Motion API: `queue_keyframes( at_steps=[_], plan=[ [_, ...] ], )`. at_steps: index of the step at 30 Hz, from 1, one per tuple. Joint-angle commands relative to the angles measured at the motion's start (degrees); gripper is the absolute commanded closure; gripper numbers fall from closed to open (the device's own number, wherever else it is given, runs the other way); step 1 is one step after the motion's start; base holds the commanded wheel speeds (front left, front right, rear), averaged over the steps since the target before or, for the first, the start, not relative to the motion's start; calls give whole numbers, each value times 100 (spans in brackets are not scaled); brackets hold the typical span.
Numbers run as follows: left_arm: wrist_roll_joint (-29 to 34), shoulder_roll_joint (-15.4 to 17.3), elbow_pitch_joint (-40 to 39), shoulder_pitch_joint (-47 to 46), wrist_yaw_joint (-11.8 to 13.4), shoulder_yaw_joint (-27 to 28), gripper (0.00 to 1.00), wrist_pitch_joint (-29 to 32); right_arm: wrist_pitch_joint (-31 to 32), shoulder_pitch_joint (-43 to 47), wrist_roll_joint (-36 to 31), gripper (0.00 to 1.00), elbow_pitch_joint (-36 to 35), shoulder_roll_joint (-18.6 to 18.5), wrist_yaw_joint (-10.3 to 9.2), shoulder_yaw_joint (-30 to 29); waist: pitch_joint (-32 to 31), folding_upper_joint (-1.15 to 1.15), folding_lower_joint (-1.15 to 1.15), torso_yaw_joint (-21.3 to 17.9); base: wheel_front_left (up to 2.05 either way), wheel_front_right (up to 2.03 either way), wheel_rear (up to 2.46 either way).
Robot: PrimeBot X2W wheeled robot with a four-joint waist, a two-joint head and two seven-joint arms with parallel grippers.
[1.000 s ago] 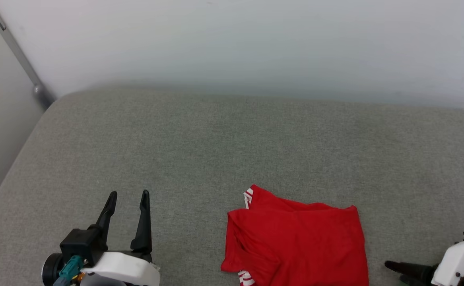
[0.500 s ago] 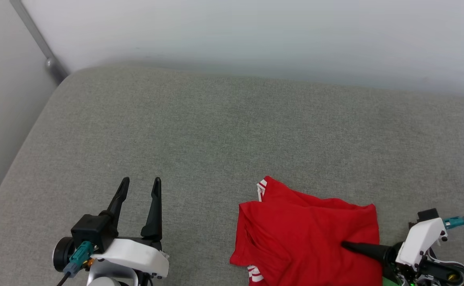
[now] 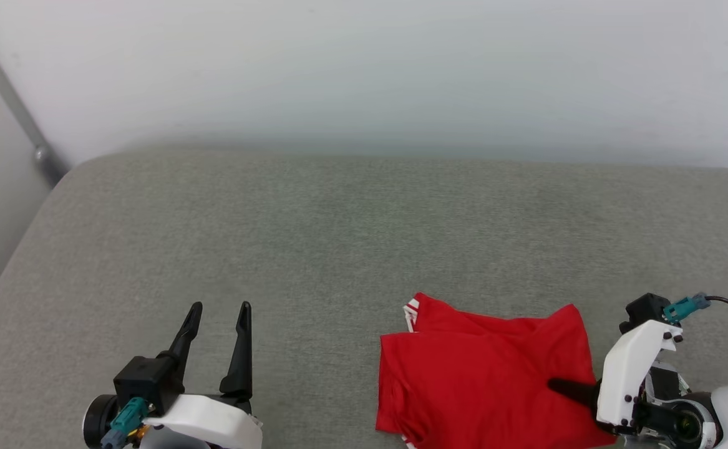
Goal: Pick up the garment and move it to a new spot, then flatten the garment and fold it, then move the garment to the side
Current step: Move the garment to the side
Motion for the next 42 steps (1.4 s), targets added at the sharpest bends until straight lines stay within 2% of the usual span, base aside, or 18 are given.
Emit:
queue_keyframes(
  at_steps=[1,3,9,11,17,22,27,31,35,36,37,38,42],
  plan=[
    [2,-3,-31,54,17,2,0,-10,-51,26,-96,100,-25,-151,-2,75,-133,0,0,-322,0,0,0],
    [5,-10,-80,76,16,15,0,-11,-140,-83,-365,100,-13,-443,-2,341,-128,0,0,-590,0,0,0],
    [92,-93,-219,-53,-56,-11,0,-11,-415,-412,-771,100,256,-964,-2,652,104,0,0,-1436,0,0,0],
    [145,-116,-292,-197,-93,-44,0,-11,-554,-550,-934,100,322,-1152,-3,600,367,0,0,-1640,0,0,0],
    [396,-12,-549,-988,-291,-139,0,67,-1257,-1252,-1342,100,591,-1412,-2,181,1542,0,0,-2115,0,0,0],
    [659,171,-840,-1731,-426,-214,0,305,-2004,-1959,-1716,100,966,-1549,-2,-449,2516,0,0,-2297,0,0,0],
    [871,339,-1157,-2359,-561,-275,0,580,-2556,-2485,-2217,100,1387,-1780,-2,-1309,3293,0,0,-2292,0,0,0],
    [986,428,-1305,-2686,-643,-308,0,700,-3138,-2879,-2435,100,1870,-1968,-2,-1772,3711,0,0,-2215,0,0,0],
    [1062,481,-1425,-2841,-661,-333,0,763,-3881,-3223,-2671,100,2362,-1967,-3,-1989,3946,0,0,-2169,0,0,0],
    [1075,485,-1450,-2862,-665,-340,0,771,-4056,-3304,-2723,75,2479,-1929,-3,-2003,3978,0,0,-2156,0,0,0],
    [1076,490,-1462,-2871,-667,-351,0,775,-4194,-3364,-2775,6,2603,-1892,-3,-2000,4000,0,0,-2145,0,0,0],
    [1071,492,-1468,-2884,-668,-358,0,786,-4314,-3414,-2826,0,2735,-1860,-3,-1995,4015,0,0,-2134,0,0,0],
    [1056,457,-1445,-2916,-663,-392,0,762,-4778,-3582,-3044,0,3187,-1889,-3,-2039,3993,0,0,-2076,0,0,0]
  ],
)
